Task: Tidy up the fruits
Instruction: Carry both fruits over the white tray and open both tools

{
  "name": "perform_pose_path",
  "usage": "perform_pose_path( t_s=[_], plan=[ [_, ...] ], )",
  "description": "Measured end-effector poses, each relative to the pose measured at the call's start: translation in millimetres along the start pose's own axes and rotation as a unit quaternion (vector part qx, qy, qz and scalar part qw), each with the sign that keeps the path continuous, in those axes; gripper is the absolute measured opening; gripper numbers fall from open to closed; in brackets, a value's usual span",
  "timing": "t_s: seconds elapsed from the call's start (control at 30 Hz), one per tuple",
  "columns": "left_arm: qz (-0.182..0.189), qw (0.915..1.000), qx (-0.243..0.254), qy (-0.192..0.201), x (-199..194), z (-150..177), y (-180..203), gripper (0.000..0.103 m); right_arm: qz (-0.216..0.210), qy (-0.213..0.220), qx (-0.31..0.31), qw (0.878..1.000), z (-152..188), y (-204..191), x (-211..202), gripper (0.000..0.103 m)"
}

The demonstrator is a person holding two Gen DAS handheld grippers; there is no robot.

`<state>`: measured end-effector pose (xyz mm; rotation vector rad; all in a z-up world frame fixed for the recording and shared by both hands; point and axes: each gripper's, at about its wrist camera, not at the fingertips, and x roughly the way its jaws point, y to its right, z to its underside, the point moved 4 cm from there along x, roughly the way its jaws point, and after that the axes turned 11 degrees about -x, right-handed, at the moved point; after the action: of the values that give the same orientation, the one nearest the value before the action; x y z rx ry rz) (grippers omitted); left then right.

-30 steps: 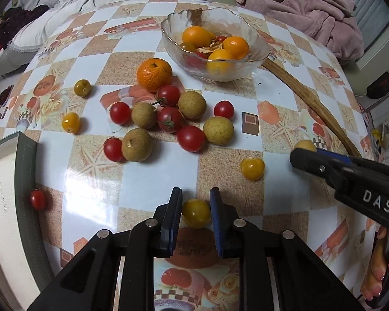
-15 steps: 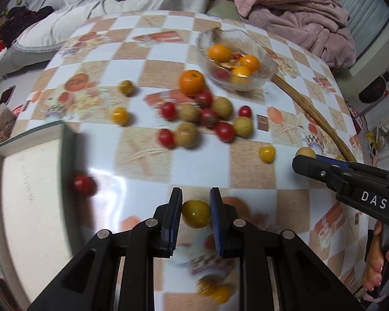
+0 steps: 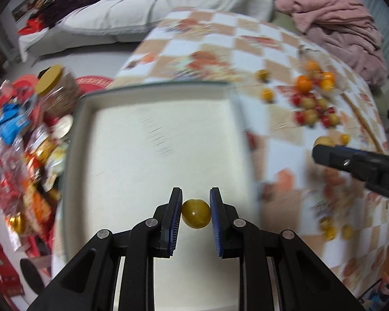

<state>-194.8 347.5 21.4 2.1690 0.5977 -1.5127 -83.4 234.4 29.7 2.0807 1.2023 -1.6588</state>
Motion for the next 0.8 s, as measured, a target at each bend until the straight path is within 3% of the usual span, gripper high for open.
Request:
perform_pose_path(
  t_s=[0.27, 0.57, 0.63, 0.67, 0.7, 0.8],
  plan=[
    [-0.033, 0.9986, -0.027, -0.032, 19.8, 19.4, -65.5, 0.024, -0.032, -0.030, -0.037, 0.998, -3.0, -76.4, 44.2, 0.027],
    [-0.037, 0.9987, 0.008, -0.032, 24.2, 29.0, -66.4, 0.025, 0.008, -0.081, -0.063, 0.995, 7.3, -96.9, 84.7, 0.028],
    [-0.049, 0.9983, 0.014, -0.028, 23.7, 29.5, -67.4, 0.042, 0.012, -0.093, -0.065, 0.993, 9.6, -98.5, 91.5, 0.030],
    [-0.053, 0.9981, 0.014, -0.027, 23.3, 29.6, -69.3, 0.072, 0.014, -0.098, -0.065, 0.993, 10.8, -99.0, 93.1, 0.036],
    [-0.058, 0.9981, 0.010, -0.018, 20.4, 29.3, -71.4, 0.082, 0.012, -0.098, -0.066, 0.993, 11.4, -100.3, 93.8, 0.044],
    [-0.054, 0.9984, 0.012, -0.012, 17.9, 29.4, -77.3, 0.082, 0.013, -0.087, -0.069, 0.994, 7.3, -103.2, 88.8, 0.063]
  ],
)
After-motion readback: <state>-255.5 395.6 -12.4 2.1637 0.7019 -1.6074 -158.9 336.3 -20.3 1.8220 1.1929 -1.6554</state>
